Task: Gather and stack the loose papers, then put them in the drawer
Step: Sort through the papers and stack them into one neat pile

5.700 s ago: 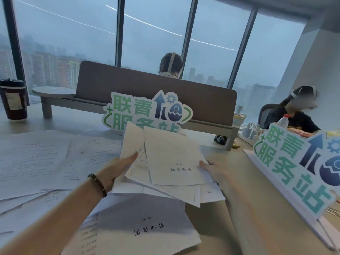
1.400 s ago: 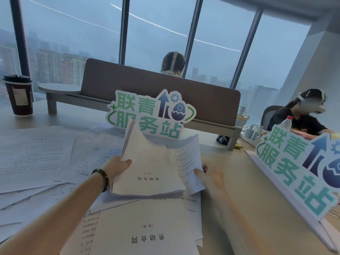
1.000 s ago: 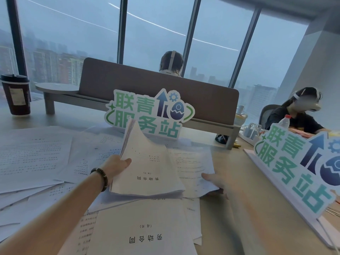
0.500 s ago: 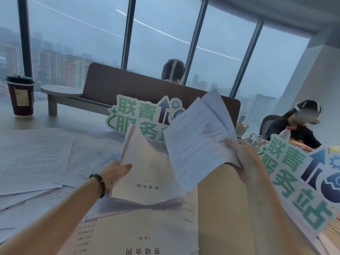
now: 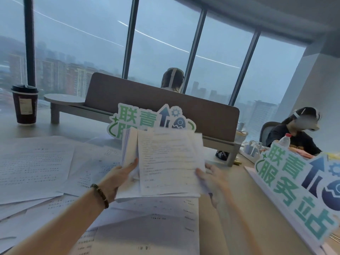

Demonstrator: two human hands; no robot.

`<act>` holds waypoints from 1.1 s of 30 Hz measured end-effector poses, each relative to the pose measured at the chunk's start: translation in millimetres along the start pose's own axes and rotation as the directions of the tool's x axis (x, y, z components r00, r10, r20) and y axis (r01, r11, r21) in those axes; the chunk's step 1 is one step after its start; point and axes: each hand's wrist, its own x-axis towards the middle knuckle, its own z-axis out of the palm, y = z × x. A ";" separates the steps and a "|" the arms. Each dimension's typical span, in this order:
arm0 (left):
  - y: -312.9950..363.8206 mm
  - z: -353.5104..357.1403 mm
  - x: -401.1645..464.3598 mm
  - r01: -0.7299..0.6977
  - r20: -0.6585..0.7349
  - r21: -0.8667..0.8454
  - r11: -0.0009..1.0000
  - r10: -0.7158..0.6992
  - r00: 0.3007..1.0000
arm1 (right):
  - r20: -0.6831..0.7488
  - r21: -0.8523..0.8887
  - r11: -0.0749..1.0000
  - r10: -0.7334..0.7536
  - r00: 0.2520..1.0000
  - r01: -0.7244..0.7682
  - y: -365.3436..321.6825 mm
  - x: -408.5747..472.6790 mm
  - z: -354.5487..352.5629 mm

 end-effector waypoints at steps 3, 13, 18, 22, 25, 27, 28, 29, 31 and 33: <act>-0.3 1.6 -1.6 -0.043 0.021 0.036 0.998 0.042 0.999 | -0.007 -0.100 0.995 0.016 1.000 -0.017 14.2 1.8 3.7; -1.9 1.0 -7.0 -0.050 0.069 0.096 0.994 0.043 0.997 | 0.009 -0.026 0.996 0.091 0.996 -0.090 29.3 0.4 10.5; -0.2 4.4 -10.7 -0.029 0.086 0.001 1.000 0.029 0.996 | 0.103 -0.019 0.998 0.062 0.993 -0.060 36.2 -3.6 24.3; -2.1 0.6 -6.8 0.007 0.127 0.000 1.000 -0.007 0.992 | 0.124 -0.050 0.998 -0.036 0.992 0.042 34.8 -8.6 25.7; -4.6 -0.1 -4.3 -0.005 0.140 -0.006 1.000 0.005 0.990 | 0.088 -0.118 0.971 -0.197 0.976 0.207 27.7 -12.4 24.0; -5.9 0.7 -1.5 -0.095 0.117 0.050 0.994 0.089 0.989 | 0.062 -0.106 0.954 -0.276 0.959 0.281 24.1 -16.1 24.3; -5.7 2.3 -1.5 -0.151 0.103 0.078 0.985 0.143 0.984 | 0.054 -0.094 0.947 -0.303 0.952 0.307 22.7 -17.8 24.9; -5.1 4.1 -1.7 -0.200 0.087 0.098 0.975 0.192 0.977 | 0.043 -0.092 0.941 -0.323 0.946 0.325 21.6 -18.7 25.6; -3.4 7.3 -3.0 -0.279 0.058 0.108 0.954 0.274 0.960 | 0.015 -0.086 0.931 -0.355 0.935 0.355 19.0 -20.9 27.3; -1.2 9.3 -6.0 -0.321 0.044 0.094 0.942 0.318 0.947 | -0.010 -0.064 0.927 -0.372 0.928 0.370 17.0 -22.3 28.3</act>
